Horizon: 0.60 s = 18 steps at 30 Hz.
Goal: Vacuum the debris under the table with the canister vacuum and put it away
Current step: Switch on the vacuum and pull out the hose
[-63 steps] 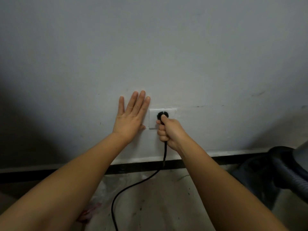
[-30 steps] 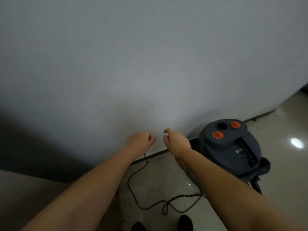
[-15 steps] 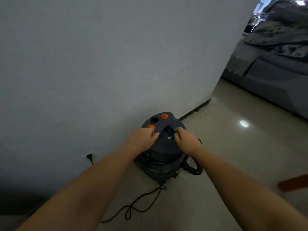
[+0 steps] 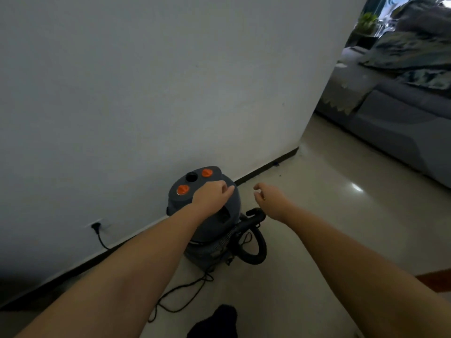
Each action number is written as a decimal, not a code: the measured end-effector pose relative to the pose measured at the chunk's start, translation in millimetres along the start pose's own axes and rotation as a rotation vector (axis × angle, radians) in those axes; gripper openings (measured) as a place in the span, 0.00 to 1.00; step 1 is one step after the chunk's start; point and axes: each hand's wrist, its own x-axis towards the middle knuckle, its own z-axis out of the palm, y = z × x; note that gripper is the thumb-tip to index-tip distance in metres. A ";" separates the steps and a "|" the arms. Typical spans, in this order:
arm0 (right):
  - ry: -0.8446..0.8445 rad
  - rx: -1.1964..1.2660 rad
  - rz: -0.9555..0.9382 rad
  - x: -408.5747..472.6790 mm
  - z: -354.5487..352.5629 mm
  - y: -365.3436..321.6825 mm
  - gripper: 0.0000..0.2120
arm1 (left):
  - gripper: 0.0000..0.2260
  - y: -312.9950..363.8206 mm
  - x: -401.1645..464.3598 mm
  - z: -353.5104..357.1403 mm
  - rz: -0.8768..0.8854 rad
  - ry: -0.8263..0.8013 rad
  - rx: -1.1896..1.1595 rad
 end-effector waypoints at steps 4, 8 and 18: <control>-0.095 -0.109 -0.094 51.3 -14.1 1.2 0.15 | 0.17 -3.5 43.5 6.9 -0.092 0.040 -0.050; -0.142 -0.190 -0.175 118.1 -37.0 13.1 0.16 | 0.18 -5.0 109.5 14.9 -0.147 0.080 -0.097; -0.339 -0.310 -0.331 267.8 -92.7 43.5 0.16 | 0.18 15.0 224.0 2.0 -0.387 0.135 -0.124</control>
